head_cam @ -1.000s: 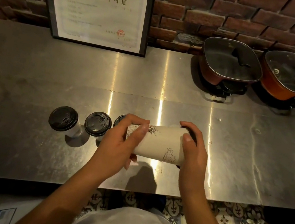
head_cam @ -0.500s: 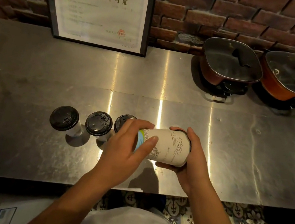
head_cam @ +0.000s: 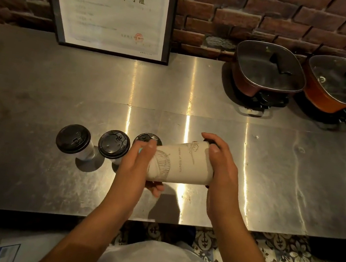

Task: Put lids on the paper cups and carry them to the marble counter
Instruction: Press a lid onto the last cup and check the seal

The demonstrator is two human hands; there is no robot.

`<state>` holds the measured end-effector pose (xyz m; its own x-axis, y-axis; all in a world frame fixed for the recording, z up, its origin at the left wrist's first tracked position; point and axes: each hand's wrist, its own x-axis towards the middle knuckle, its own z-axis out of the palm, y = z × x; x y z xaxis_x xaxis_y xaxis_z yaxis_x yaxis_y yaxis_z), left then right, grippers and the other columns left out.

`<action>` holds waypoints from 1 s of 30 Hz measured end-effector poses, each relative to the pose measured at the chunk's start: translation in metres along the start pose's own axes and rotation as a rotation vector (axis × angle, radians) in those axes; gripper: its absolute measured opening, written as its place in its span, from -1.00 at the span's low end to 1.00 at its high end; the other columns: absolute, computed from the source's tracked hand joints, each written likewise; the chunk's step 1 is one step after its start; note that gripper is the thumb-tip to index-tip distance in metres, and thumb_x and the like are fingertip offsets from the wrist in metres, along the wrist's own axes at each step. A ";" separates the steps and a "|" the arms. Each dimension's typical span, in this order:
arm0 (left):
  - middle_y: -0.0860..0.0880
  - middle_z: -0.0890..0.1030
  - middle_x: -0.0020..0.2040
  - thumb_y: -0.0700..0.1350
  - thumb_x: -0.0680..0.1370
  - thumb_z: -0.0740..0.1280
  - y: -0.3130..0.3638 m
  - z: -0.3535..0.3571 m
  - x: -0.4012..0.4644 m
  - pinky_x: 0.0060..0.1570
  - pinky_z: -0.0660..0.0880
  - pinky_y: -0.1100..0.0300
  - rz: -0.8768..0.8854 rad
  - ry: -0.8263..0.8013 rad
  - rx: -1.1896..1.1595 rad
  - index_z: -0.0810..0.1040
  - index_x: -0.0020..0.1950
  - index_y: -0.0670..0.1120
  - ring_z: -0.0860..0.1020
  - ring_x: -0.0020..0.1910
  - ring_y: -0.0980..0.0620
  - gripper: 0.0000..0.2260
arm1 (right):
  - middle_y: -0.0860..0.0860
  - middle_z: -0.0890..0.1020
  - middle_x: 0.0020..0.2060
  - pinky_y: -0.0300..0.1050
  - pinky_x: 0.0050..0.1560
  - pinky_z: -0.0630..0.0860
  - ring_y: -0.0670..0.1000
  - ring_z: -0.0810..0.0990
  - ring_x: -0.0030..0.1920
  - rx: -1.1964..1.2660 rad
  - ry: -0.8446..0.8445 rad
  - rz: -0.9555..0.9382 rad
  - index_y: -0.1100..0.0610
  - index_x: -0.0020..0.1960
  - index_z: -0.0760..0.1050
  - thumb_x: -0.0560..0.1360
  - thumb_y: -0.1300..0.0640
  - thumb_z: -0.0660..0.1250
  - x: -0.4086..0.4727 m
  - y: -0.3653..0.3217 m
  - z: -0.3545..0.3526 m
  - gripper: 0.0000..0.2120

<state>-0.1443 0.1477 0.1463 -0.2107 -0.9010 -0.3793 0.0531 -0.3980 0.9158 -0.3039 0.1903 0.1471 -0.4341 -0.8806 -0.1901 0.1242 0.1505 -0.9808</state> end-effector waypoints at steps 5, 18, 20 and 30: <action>0.07 0.56 0.15 0.09 0.59 0.28 -0.005 -0.002 -0.005 -0.11 0.63 0.26 0.417 -0.028 0.321 0.52 0.13 0.18 0.60 0.14 0.15 -0.86 | 0.20 0.68 0.19 0.25 -0.03 0.68 0.25 0.70 0.13 0.363 0.003 0.475 0.04 0.26 0.64 0.56 -0.13 0.30 0.002 0.000 -0.006 -0.62; 0.10 0.54 0.09 0.13 0.57 0.33 -0.015 -0.002 -0.007 -0.15 0.64 0.20 0.698 0.020 0.517 0.56 0.15 0.05 0.58 0.11 0.13 -0.76 | 0.13 0.70 0.02 0.16 -0.13 0.65 0.17 0.72 -0.02 0.257 -0.084 0.452 0.13 0.21 0.63 0.52 -0.07 0.36 0.005 0.002 -0.011 -0.63; 0.15 0.55 0.04 0.15 0.56 0.31 -0.007 0.001 -0.008 -0.22 0.67 0.12 0.590 0.050 0.409 0.57 0.06 0.14 0.61 0.07 0.11 -0.85 | 0.12 0.70 0.01 0.17 -0.14 0.64 0.16 0.73 -0.04 0.238 -0.067 0.380 0.09 0.18 0.62 0.62 -0.01 0.27 0.002 0.002 -0.009 -0.73; 0.02 0.67 -0.12 -0.09 0.66 0.28 0.021 0.019 0.003 -0.46 0.62 0.05 0.225 0.067 0.074 0.61 -0.04 -0.01 0.71 -0.17 0.00 -0.86 | -0.17 0.62 0.15 -0.12 -0.17 0.65 -0.01 0.64 0.14 -0.041 0.060 -0.228 -0.26 0.21 0.51 0.51 -0.17 0.24 -0.010 0.001 -0.010 -0.72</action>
<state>-0.1627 0.1397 0.1673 -0.1361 -0.9759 -0.1704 0.0193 -0.1746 0.9844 -0.3084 0.2034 0.1474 -0.4992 -0.8657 0.0357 -0.0190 -0.0302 -0.9994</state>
